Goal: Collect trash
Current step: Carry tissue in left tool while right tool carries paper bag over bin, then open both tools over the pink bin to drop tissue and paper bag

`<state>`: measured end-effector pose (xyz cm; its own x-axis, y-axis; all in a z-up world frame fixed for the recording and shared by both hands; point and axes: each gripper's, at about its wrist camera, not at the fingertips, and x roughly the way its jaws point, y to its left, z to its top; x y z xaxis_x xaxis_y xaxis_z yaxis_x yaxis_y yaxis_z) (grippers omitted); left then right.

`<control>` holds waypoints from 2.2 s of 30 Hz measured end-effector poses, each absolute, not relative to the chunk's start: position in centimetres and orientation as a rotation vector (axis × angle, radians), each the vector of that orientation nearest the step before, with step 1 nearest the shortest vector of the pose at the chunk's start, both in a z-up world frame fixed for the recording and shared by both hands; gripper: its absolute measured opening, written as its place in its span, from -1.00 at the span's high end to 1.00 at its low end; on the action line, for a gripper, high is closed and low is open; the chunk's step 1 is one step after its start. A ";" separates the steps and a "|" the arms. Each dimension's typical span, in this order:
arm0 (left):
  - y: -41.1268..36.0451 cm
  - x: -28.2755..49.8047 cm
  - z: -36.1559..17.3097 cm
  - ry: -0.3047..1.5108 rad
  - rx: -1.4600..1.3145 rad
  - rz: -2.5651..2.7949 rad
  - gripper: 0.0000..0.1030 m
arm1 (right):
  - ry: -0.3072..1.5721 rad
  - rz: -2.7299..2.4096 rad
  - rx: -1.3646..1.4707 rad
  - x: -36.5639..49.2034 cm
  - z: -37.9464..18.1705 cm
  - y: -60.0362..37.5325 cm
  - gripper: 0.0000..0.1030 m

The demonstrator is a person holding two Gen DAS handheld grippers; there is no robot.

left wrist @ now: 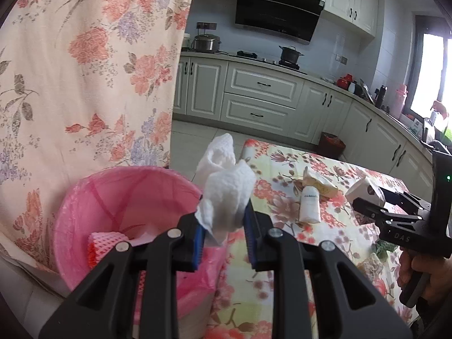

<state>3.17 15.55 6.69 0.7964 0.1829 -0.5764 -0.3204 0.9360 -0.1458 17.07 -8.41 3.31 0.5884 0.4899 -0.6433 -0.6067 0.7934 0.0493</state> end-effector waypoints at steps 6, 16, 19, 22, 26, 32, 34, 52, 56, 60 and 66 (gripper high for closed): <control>18.9 0.7 7.3 0.567 -0.260 0.340 0.54 | 0.662 0.701 -0.195 16.2 4.9 -4.4 -0.46; 23.1 -2.8 7.8 0.541 -0.292 0.437 0.53 | 0.640 0.816 -0.211 14.5 6.9 3.4 -0.46; 24.1 -3.6 7.7 0.538 -0.301 0.457 0.52 | 0.644 0.848 -0.211 14.1 7.3 5.6 -0.47; 24.9 -4.2 7.5 0.537 -0.307 0.471 0.51 | 0.631 0.878 -0.230 13.4 7.7 7.7 -0.47; 25.7 -4.7 7.5 0.534 -0.316 0.488 0.51 | 0.612 0.912 -0.250 12.7 8.3 10.2 -0.48; 26.3 -5.1 7.5 0.531 -0.319 0.499 0.51 | 0.595 0.953 -0.261 12.3 8.7 12.9 -0.48; 26.3 -5.1 7.6 0.529 -0.320 0.499 0.51 | 0.589 0.960 -0.269 12.2 8.7 13.4 -0.52; 24.7 -4.2 7.3 0.535 -0.318 0.481 -0.04 | 0.602 0.907 -0.243 13.3 7.6 10.6 -0.67; 23.8 -3.7 7.5 0.534 -0.308 0.464 -0.06 | 0.596 0.877 -0.236 13.3 7.5 8.7 -0.67; 22.4 -3.0 7.7 0.535 -0.295 0.439 -0.08 | 0.596 0.839 -0.218 13.7 7.3 6.0 -0.68; 19.5 -1.8 7.9 0.533 -0.267 0.398 -0.18 | 0.602 0.751 -0.193 14.4 6.7 0.5 -0.68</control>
<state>-1.80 19.52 7.93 0.7881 0.2964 -0.5395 -0.4325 0.8902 -0.1428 14.42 0.46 6.67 0.5726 0.5828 -0.5766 -0.6898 0.7226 0.0454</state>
